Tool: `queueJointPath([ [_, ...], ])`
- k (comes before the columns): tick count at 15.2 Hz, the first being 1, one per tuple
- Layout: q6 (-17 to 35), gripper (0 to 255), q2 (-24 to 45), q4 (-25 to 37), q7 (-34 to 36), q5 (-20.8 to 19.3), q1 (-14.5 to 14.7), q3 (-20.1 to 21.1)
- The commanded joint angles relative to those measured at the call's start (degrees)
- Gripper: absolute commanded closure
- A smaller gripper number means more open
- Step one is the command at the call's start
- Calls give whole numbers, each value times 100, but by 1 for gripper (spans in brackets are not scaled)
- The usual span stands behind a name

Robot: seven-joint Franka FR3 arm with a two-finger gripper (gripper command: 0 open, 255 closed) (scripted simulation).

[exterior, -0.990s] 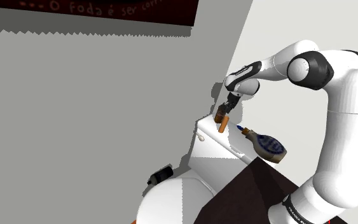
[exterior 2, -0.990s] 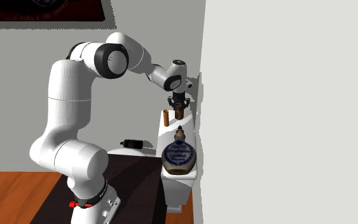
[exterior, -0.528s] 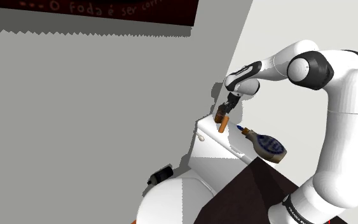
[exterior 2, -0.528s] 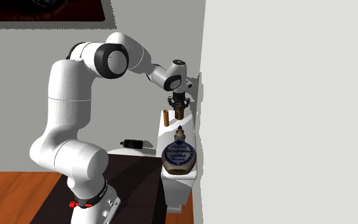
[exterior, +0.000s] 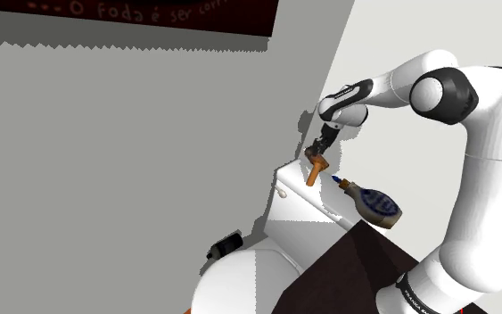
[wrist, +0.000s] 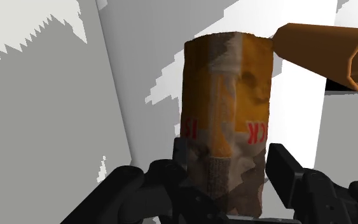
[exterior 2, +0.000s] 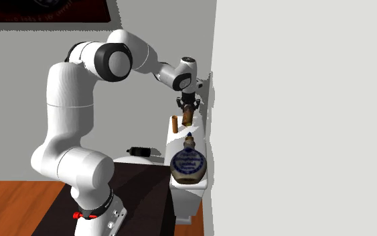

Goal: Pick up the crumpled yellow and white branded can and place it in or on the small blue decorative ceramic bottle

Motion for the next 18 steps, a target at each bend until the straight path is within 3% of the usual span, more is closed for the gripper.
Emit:
queueJointPath([
  [1,-107,255,-116,-2,50,-62,33,-36],
  [18,-1144,255,-802,404,365,-479,164,-235],
])
